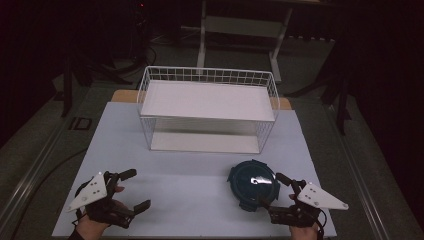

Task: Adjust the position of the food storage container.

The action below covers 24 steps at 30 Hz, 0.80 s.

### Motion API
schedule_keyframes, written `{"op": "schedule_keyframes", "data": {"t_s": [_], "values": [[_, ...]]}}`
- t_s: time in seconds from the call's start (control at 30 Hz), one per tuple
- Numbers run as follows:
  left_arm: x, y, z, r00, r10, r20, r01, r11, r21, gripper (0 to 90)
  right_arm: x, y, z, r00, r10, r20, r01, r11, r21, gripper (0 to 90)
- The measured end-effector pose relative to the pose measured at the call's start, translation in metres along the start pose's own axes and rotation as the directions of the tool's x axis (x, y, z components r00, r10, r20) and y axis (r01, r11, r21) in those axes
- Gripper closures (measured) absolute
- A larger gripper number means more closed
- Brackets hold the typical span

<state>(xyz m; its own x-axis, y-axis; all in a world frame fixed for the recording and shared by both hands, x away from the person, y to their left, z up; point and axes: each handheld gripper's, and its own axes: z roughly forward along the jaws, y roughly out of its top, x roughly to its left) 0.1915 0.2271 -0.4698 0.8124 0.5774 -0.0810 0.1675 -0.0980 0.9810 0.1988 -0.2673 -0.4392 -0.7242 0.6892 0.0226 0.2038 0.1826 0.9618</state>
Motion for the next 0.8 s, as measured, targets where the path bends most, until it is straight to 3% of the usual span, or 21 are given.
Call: {"op": "schedule_keyframes", "data": {"t_s": [0.23,0.33,0.43,0.57,0.77,0.8], "values": [[-0.002,0.001,0.000,0.9999,0.007,0.010,-0.006,1.0000,-0.006,0.0,0.013,0.022,-0.004,0.9980,-0.029,-0.057,0.027,0.999,-0.036,11.0],[-0.002,0.001,0.000,0.9999,0.006,0.015,-0.006,0.9999,-0.010,0.0,0.014,0.030,-0.004,0.9977,-0.039,-0.056,0.038,0.999,-0.030,10.9],[-0.003,0.001,0.000,0.9998,0.012,0.019,-0.011,0.9999,-0.009,0.0,0.010,0.044,-0.005,0.9976,-0.033,-0.060,0.032,0.999,-0.024,10.8],[-0.003,0.001,0.000,0.9997,0.009,0.021,-0.009,0.9999,-0.010,0.0,0.006,0.049,-0.003,0.9975,-0.016,-0.068,0.015,1.000,-0.014,10.8],[-0.003,0.002,0.000,0.9996,0.009,0.027,-0.009,0.9999,-0.010,0.0,0.000,0.046,0.002,0.9987,-0.036,-0.037,0.037,0.999,0.030,10.9],[-0.003,0.002,0.000,0.9996,0.009,0.028,-0.009,0.9999,-0.011,0.0,-0.010,0.041,0.005,0.9983,-0.007,-0.058,0.011,0.998,0.066,16.7]]}}
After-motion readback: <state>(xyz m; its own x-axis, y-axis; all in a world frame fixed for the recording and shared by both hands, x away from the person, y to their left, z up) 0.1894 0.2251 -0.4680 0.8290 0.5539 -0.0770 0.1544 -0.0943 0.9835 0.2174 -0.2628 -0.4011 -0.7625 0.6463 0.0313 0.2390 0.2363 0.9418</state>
